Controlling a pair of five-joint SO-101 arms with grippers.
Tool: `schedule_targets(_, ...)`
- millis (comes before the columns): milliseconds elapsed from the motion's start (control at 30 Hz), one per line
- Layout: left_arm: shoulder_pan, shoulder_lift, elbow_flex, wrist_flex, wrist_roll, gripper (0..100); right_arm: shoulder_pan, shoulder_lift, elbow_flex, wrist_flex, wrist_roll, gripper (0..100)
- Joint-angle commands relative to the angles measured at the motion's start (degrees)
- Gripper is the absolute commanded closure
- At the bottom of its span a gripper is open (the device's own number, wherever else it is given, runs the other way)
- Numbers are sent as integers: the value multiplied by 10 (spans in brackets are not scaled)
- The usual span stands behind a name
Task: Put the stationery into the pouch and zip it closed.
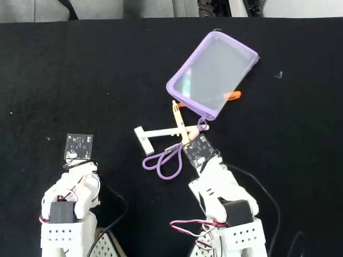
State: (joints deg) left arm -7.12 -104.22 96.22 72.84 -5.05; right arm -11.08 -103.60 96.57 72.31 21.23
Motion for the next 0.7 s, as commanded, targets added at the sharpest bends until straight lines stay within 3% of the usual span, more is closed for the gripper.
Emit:
schedule_targets(0,0,-4,10,3,4,970,3,-50,-25,-54,122,951)
schedule_targets(67,0,-4,10,3,4,970,0,-50,-30,-98,164,952)
schedule_targets(200,0,-4,10,3,4,970,-36,-50,-60,-156,142,949)
schedule_targets(333,0,-4,10,3,4,970,-92,-49,-112,-191,65,917)
schedule_targets(500,-1,-4,10,3,4,970,-212,-35,-175,-200,-45,733)
schedule_targets(667,-1,-4,10,3,4,970,-295,102,-255,-218,-85,770)
